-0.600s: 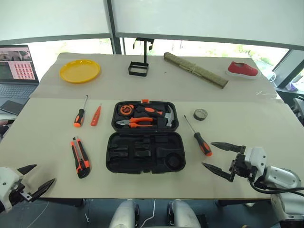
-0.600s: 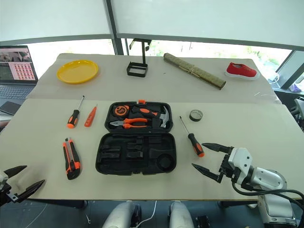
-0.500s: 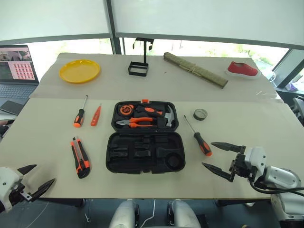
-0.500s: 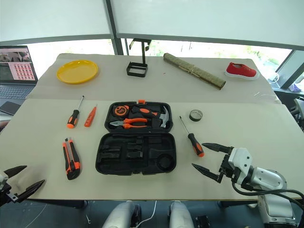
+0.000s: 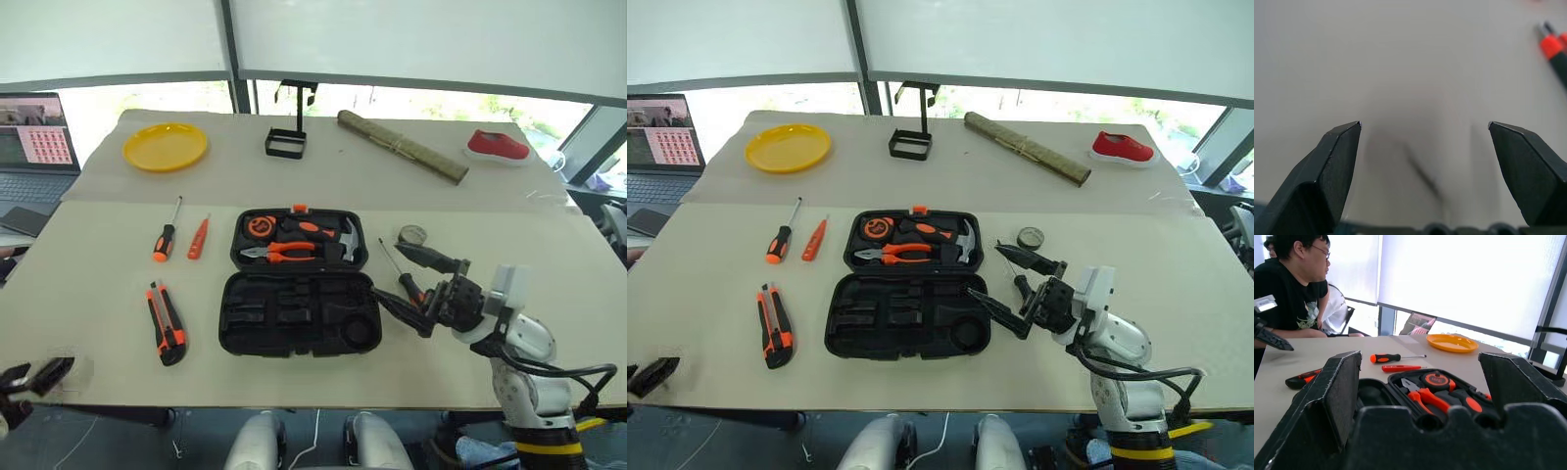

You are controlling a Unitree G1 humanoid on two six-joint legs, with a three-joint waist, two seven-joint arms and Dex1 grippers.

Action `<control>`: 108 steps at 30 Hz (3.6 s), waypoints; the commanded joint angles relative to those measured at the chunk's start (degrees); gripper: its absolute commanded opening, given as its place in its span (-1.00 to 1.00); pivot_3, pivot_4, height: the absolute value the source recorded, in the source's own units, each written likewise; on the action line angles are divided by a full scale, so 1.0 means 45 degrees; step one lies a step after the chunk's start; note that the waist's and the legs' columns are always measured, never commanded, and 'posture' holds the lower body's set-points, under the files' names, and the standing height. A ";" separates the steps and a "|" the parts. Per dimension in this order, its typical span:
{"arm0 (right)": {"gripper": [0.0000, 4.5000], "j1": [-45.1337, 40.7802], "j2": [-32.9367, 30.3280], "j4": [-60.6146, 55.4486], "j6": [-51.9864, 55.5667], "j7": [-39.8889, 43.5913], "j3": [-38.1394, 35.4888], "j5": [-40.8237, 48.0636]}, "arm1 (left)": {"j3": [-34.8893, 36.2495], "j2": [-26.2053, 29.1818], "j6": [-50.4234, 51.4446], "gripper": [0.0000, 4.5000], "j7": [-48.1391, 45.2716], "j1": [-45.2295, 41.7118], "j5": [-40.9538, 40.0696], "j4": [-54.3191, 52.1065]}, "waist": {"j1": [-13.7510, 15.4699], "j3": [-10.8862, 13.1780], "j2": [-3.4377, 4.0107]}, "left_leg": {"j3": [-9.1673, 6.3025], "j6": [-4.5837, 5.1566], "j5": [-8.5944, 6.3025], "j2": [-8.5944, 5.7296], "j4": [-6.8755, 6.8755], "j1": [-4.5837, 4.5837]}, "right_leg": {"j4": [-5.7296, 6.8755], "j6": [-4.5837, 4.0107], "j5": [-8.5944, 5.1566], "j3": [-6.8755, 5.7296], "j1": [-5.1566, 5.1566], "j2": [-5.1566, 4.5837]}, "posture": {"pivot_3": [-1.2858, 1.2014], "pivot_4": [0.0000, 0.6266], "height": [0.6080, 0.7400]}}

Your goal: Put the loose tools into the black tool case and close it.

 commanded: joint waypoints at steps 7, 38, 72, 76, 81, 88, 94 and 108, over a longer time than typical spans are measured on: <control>0.97 -0.0577 0.0249 -0.0379 -0.0294 -0.0623 -0.0022 -0.0180 | -0.4462 0.2970 0.3767 1.00 0.2468 -0.7832 0.0486 0.2061 | -0.0129 -0.0010 -0.0028 | 0.0008 -0.0033 0.0022 -0.0021 -0.0005 -0.0008 | 0.0023 -0.0005 0.0026 0.0025 0.0021 0.0025 | 0.03 -0.52 1.00; 1.00 0.0091 -0.0780 -0.0830 -0.0334 -0.1259 -0.0786 -0.0618 | -0.8086 0.1470 -0.8700 -0.69 -0.5546 -1.3874 0.5607 0.9406 | -0.0285 0.0014 -0.0080 | 0.0077 -0.0083 0.0027 0.0038 -0.0008 -0.0065 | 0.0025 -0.0034 0.0066 0.0140 -0.0063 0.0137 | 0.03 -0.52 1.00; 1.00 0.1577 -0.3300 -0.1630 0.2298 -0.0987 -0.1391 -0.0905 | -1.6234 0.0127 -0.8027 -0.69 -0.9433 -1.3493 1.1690 0.2939 | -0.0041 0.0016 -0.0069 | 0.0122 0.0007 -0.0019 0.0020 0.0069 -0.0061 | 0.0000 0.0036 0.0068 0.0242 -0.0022 0.0181 | 0.03 -0.52 1.00; 1.00 0.1566 -0.3236 -0.1630 0.2305 -0.1016 -0.1322 -0.0922 | -1.6417 0.0220 -0.8005 -0.69 -0.9670 -1.3573 1.1839 0.2924 | -0.0024 0.0014 -0.0066 | 0.0119 0.0007 -0.0019 0.0019 0.0083 -0.0056 | 0.0006 0.0038 0.0068 0.0246 -0.0011 0.0179 | 0.03 -0.52 1.00; 1.00 0.1583 -0.3155 -0.1649 0.2328 -0.1038 -0.1263 -0.0909 | -1.6190 0.0069 -0.8058 -0.11 -0.9637 -1.3552 1.1627 0.2742 | -0.0029 0.0014 -0.0065 | 0.0119 0.0007 -0.0018 0.0019 0.0084 -0.0052 | 0.0014 0.0038 0.0068 0.0251 -0.0011 0.0182 | 0.03 -0.52 1.00; 1.00 0.1845 -0.3058 -0.1810 0.2399 -0.0992 -0.1333 -0.0784 | -1.4216 -0.0812 -0.8393 0.68 -0.8961 -1.3636 0.9777 0.2631 | 0.0020 0.0015 -0.0064 | 0.0101 0.0055 -0.0046 0.0032 0.0189 -0.0111 | 0.0026 0.0056 0.0076 0.0238 -0.0019 0.0184 | 0.03 -0.52 1.00; 1.00 0.2007 -0.3072 -0.1831 0.2437 -0.0986 -0.1373 -0.0702 | -1.3265 -0.1173 -0.8605 0.32 -0.8814 -1.3420 0.8748 0.3415 | -0.0066 0.0015 -0.0062 | 0.0105 0.0064 -0.0052 0.0026 0.0190 -0.0100 | 0.0023 0.0068 0.0079 0.0251 -0.0012 0.0180 | 0.03 -0.52 1.00; 1.00 0.2063 -0.3016 -0.1704 0.2399 -0.1166 -0.1519 -0.0755 | -1.3866 -0.2014 -1.0409 -0.99 -0.8478 -1.2311 0.9289 0.5137 | -0.0063 0.0015 -0.0063 | 0.0111 0.0065 -0.0053 0.0024 0.0192 -0.0103 | 0.0022 0.0072 0.0083 0.0256 -0.0013 0.0178 | 0.03 -0.52 1.00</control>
